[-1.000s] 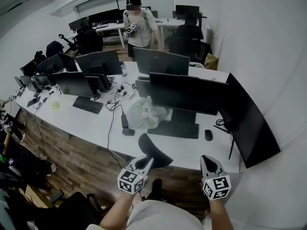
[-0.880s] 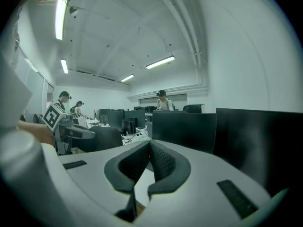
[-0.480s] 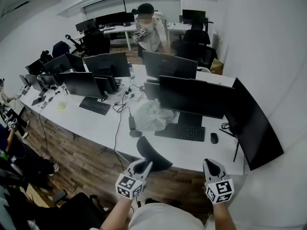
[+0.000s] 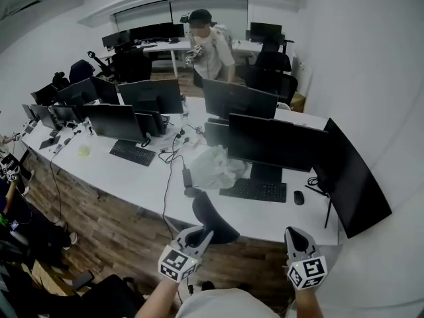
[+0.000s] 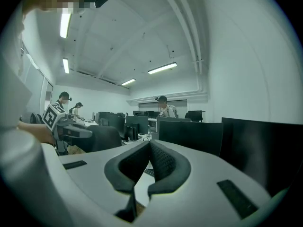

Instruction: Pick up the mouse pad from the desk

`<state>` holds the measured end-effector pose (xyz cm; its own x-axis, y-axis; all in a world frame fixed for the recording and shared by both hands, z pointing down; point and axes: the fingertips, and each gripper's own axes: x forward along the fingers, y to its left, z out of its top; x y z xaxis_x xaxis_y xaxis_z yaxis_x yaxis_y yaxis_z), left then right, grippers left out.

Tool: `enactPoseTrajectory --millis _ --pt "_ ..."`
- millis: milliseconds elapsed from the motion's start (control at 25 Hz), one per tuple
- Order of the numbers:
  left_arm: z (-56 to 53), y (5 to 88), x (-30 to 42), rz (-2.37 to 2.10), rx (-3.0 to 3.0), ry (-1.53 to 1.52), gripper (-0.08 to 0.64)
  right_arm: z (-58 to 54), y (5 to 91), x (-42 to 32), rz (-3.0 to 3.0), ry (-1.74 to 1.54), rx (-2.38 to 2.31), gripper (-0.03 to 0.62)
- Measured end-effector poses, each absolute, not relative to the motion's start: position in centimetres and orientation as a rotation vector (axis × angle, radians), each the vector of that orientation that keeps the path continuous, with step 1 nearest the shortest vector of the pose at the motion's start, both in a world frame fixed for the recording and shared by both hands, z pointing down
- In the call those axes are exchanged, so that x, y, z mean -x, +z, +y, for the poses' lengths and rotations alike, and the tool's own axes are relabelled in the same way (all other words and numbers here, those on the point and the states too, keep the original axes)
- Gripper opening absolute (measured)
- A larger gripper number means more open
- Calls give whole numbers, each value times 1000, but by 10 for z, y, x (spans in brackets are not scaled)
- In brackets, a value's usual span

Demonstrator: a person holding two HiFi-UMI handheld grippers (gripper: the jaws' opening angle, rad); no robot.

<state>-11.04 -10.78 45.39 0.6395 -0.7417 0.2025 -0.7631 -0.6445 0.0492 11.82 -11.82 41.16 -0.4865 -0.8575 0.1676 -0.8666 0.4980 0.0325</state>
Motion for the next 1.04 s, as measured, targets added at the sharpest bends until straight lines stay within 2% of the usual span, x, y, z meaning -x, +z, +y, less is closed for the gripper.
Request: enactPoseTrajectory --millis 1040 --pt "-93 446 134 -1243 -2743 188 49 -101 406 -90 -2589 52 -1497 11"
